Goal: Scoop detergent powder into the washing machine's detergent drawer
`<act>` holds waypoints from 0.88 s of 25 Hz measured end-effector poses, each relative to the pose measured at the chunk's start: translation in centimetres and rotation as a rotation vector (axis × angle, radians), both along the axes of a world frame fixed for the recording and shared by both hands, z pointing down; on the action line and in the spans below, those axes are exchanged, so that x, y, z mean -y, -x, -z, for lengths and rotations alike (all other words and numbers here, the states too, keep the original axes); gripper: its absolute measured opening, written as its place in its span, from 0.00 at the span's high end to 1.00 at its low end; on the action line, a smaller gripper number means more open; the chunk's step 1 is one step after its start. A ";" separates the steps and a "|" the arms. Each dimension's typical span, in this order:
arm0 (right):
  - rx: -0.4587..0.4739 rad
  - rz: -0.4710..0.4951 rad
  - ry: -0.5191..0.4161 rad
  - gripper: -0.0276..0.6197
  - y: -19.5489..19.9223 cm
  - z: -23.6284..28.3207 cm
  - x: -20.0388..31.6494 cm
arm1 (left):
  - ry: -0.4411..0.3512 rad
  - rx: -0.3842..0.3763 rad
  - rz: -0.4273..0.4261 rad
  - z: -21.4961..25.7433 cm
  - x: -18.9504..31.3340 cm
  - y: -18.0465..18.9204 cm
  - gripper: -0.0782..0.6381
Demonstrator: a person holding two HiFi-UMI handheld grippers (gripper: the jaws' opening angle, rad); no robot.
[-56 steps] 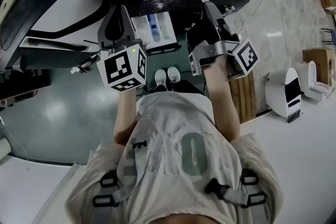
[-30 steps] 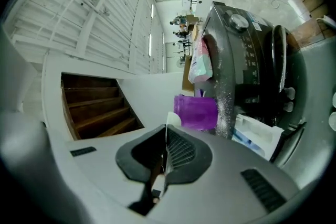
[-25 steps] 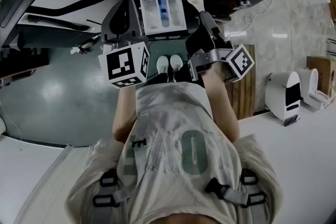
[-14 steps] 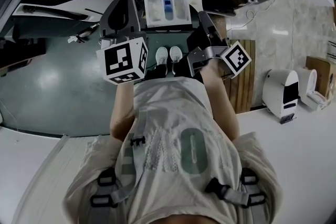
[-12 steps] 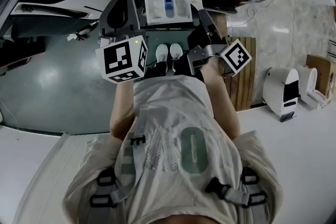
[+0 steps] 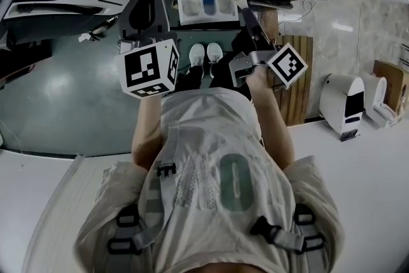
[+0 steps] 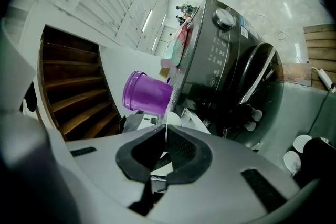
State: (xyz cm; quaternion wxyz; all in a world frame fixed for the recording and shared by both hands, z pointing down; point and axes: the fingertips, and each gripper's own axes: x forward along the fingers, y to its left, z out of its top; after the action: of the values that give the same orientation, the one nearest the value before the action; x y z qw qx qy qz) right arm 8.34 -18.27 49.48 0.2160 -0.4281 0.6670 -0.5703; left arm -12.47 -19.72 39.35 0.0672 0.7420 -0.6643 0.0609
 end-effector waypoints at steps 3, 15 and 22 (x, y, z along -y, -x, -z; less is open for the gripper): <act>-0.070 0.031 -0.023 0.94 0.1 -0.1 0.0 | 0.008 -0.001 0.000 -0.3 0.1 0.0 0.86; -0.673 0.300 -0.221 0.94 1.3 0.2 -0.3 | 0.019 -0.012 0.018 -0.9 -0.2 0.7 0.86; -1.012 0.464 -0.322 0.94 2.7 -0.2 -0.2 | 0.020 -0.014 0.022 -1.1 -0.3 0.9 0.86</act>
State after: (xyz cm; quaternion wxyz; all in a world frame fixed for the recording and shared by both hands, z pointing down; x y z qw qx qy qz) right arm 5.59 -18.06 49.67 -0.1983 -0.4518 0.8420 -0.2182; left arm -13.38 -19.41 40.46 0.0798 0.7344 -0.6711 0.0616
